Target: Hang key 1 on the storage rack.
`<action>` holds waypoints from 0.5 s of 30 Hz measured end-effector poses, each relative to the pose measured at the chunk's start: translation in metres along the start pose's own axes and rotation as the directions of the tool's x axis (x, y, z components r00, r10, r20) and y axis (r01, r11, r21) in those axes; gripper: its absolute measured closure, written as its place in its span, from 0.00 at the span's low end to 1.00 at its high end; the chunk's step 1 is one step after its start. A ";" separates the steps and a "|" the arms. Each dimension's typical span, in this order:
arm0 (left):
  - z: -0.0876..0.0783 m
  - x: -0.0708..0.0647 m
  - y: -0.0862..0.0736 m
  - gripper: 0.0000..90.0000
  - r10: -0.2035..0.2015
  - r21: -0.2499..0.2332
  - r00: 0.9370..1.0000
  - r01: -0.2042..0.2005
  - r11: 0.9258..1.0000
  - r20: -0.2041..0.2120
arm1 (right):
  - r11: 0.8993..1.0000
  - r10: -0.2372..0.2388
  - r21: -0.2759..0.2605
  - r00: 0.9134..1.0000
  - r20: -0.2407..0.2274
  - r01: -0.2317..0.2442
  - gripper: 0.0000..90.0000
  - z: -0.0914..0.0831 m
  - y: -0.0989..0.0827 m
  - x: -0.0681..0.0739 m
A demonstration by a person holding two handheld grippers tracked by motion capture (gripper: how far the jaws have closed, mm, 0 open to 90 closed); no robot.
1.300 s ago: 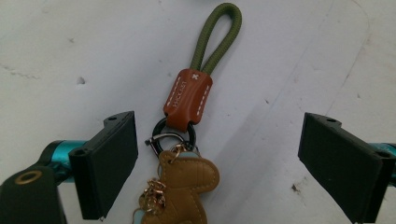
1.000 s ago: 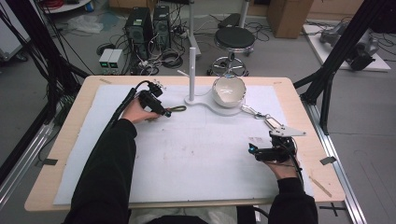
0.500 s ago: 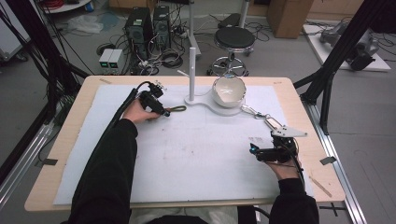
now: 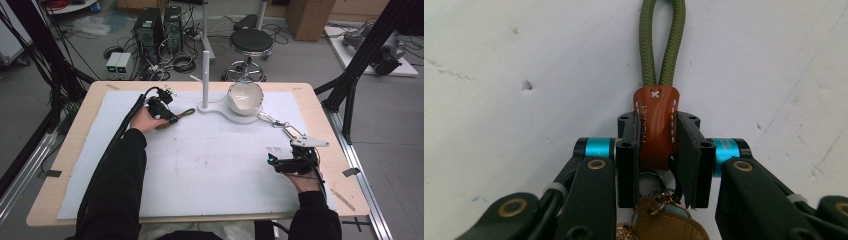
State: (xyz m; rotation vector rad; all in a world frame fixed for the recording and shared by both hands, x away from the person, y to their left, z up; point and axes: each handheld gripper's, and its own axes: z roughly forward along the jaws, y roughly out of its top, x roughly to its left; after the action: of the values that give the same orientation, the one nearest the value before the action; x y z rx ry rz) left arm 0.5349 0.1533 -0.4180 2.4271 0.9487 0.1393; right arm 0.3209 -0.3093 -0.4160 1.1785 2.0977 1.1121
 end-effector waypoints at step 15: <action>-0.054 -0.002 0.002 0.81 -0.023 -0.106 1.000 0.021 0.994 -0.015 | 1.000 -0.006 -0.013 1.000 -0.010 0.006 0.01 -0.002 0.000 0.000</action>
State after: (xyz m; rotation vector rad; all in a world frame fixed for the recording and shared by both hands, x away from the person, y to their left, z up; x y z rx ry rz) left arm 0.5199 0.1743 -0.3704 2.3205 0.9509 0.1968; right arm 0.3195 -0.3098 -0.4148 1.1621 2.0966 1.1293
